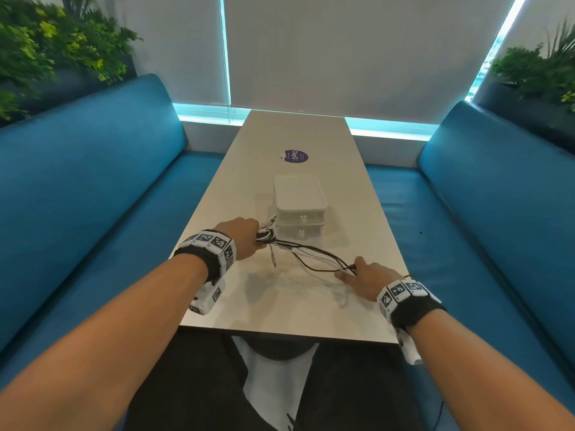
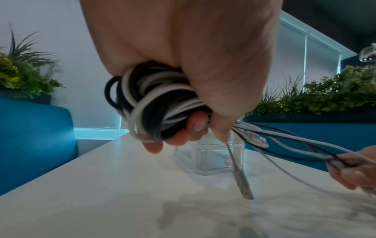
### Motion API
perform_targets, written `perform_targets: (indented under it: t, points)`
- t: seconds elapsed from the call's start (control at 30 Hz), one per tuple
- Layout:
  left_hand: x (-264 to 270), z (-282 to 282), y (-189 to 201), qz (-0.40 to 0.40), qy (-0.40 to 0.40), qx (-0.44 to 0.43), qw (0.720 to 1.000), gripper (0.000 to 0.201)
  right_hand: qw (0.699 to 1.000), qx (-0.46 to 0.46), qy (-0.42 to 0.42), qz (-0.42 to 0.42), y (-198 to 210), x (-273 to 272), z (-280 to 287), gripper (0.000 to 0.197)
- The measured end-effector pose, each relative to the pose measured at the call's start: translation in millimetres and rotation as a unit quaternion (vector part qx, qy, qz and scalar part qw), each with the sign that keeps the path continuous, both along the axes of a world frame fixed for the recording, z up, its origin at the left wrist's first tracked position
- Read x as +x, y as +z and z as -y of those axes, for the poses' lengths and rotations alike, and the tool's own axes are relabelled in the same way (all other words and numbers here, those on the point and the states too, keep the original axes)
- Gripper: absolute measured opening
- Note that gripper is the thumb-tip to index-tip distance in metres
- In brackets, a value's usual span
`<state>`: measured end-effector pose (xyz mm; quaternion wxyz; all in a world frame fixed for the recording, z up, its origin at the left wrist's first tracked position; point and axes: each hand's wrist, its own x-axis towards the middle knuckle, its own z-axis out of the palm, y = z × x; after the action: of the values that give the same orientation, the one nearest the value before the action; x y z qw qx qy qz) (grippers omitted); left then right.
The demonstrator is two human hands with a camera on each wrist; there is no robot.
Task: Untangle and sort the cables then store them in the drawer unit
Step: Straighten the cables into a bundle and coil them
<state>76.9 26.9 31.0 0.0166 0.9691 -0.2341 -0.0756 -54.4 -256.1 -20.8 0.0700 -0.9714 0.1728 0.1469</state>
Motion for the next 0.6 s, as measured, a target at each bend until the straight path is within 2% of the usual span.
perform_targets:
  t: [0.07, 0.13, 0.23, 0.37, 0.43, 0.5, 0.57, 0.6]
  points:
    - [-2.6, 2.7, 2.9, 0.001, -0.010, 0.009, 1.000, 0.028, 0.999, 0.040, 0.014, 0.003, 0.7, 0.4, -1.9, 0.096]
    - [-5.5, 5.9, 4.4, 0.011, -0.020, 0.016, 1.000, 0.024, 0.997, 0.021, 0.073, 0.035, 7.6, 4.5, -8.4, 0.106]
    - [-11.8, 9.6, 6.3, 0.032, -0.042, 0.034, 0.998, 0.018, 0.989, 0.049, 0.117, 0.071, 23.3, 12.2, -27.7, 0.108]
    - [-20.0, 18.3, 4.5, 0.020, -0.060, 0.021, 0.998, 0.019, 0.963, 0.184, 0.142, 0.133, 36.1, 26.8, -62.4, 0.102]
    - [-21.8, 22.5, 4.2, 0.001, -0.063, -0.018, 0.998, 0.020, 0.952, 0.225, 0.158, 0.136, 38.5, 34.0, -78.6, 0.085]
    - [-22.4, 23.7, 7.3, -0.013, -0.061, -0.069, 0.996, 0.017, 0.942, 0.261, 0.159, 0.138, 36.8, 39.5, -87.2, 0.050]
    - [-22.5, 22.5, 10.6, -0.028, -0.050, -0.117, 0.992, 0.014, 0.920, 0.330, 0.129, 0.168, 33.2, 42.2, -91.3, 0.012]
    - [-23.3, 22.1, 11.1, -0.040, -0.043, -0.145, 0.988, 0.016, 0.910, 0.355, 0.118, 0.178, 31.0, 43.7, -92.6, 0.009]
